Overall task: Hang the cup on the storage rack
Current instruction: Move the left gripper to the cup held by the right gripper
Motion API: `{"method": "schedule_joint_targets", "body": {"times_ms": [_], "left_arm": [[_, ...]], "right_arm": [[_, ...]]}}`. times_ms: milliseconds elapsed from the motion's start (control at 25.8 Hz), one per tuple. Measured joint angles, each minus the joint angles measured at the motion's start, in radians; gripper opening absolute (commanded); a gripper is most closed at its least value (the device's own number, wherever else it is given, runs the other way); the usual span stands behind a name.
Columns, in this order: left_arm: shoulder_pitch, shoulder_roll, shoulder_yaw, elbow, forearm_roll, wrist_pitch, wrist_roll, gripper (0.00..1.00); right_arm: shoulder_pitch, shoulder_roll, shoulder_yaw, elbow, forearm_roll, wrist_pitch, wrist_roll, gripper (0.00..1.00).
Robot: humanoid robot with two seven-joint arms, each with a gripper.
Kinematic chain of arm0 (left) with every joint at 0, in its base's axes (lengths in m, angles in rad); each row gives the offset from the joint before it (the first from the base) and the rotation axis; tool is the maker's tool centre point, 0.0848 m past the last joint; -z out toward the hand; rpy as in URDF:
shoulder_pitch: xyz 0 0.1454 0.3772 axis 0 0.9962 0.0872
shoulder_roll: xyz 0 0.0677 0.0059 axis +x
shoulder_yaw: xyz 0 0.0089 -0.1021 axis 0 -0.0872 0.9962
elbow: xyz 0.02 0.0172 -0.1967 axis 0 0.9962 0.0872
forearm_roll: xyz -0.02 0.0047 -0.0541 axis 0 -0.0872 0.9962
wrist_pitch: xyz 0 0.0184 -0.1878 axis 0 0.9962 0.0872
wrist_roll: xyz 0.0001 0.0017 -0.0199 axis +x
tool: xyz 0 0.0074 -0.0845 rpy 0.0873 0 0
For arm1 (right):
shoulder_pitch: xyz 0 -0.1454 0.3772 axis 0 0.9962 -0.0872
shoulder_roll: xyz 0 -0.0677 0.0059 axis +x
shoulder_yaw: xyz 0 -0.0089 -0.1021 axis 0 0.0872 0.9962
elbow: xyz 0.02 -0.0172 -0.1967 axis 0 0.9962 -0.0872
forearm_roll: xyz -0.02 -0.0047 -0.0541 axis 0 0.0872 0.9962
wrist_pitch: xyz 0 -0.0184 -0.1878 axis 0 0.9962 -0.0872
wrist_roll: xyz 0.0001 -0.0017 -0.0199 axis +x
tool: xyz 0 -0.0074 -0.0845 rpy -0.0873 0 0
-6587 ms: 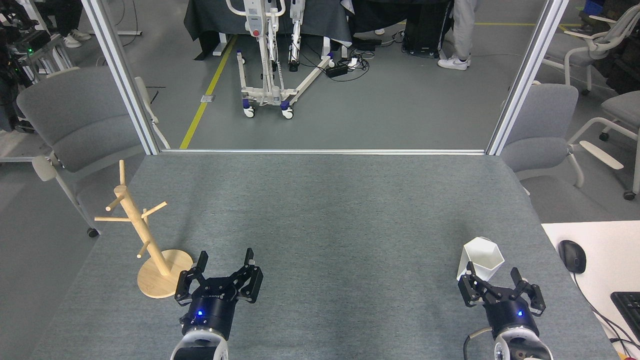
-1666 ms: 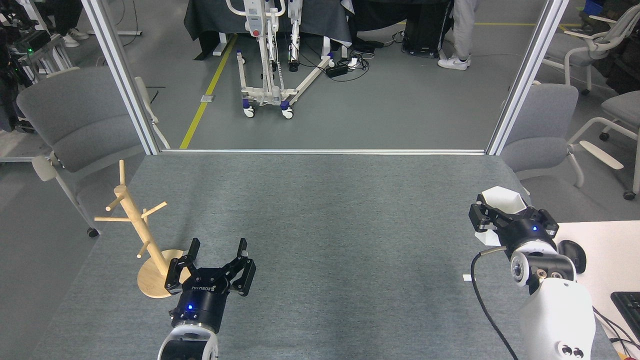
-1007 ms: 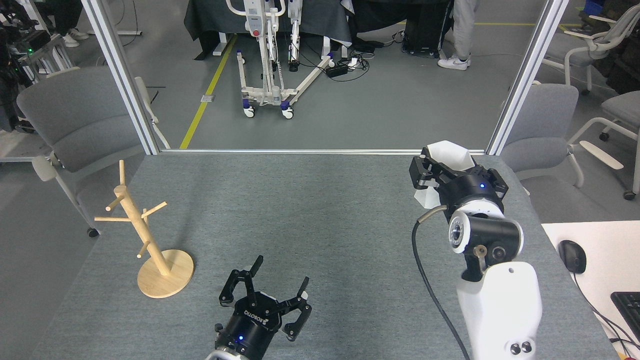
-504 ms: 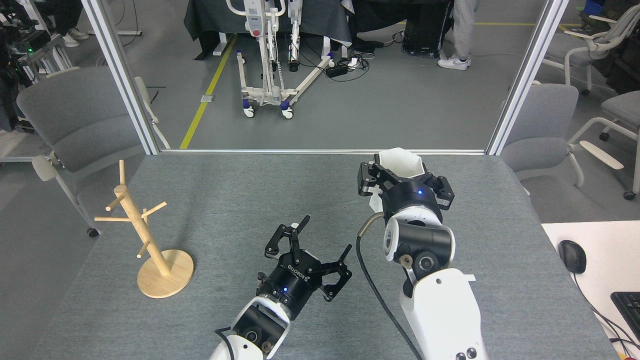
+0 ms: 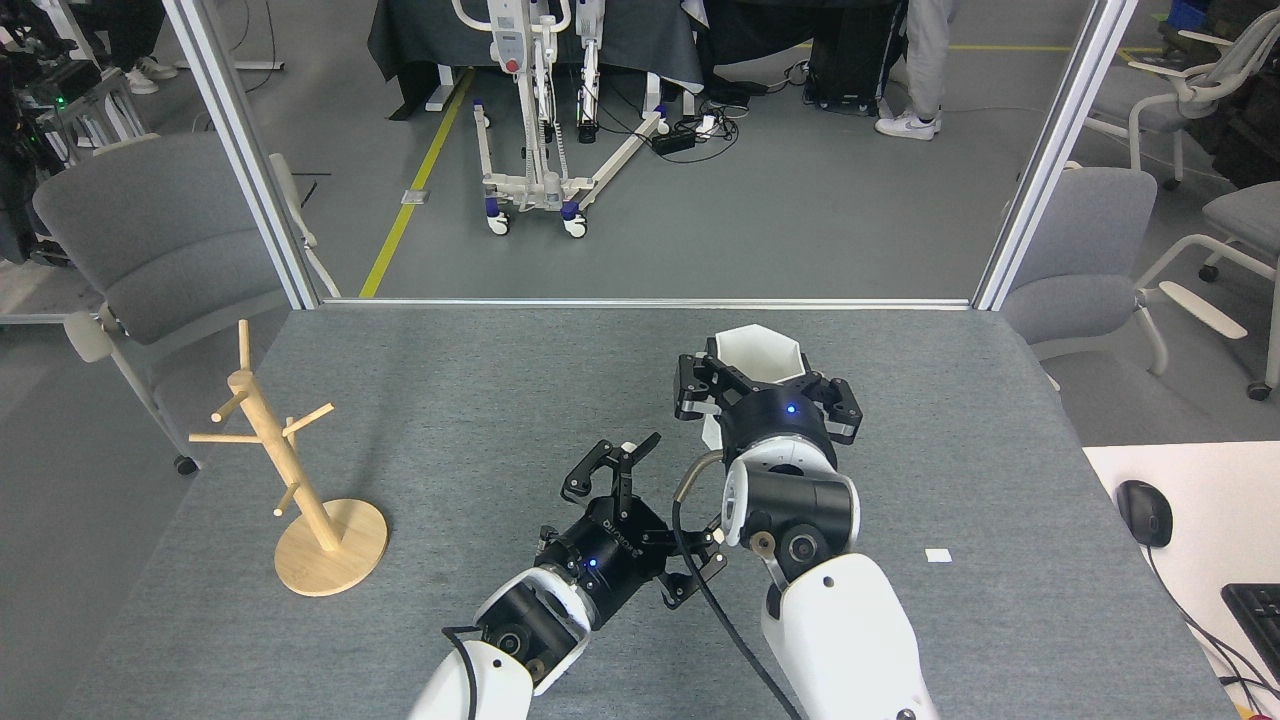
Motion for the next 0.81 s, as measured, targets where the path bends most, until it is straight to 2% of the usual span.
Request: {"method": "schedule_joint_targets", "body": {"times_ms": [426,814], "left_arm": [[-0.042,-0.031,0.002,-0.001,0.01,-0.132,-0.122,0.99],[-0.099,-0.074,0.012,0.06,0.013,-0.151,-0.17,0.99]], "right_arm": [[0.007,0.006,0.019,0.042,-0.005,0.002,0.003,0.01],[0.01,0.018,0.038,0.057,-0.005,0.005,-0.007,0.01]]}}
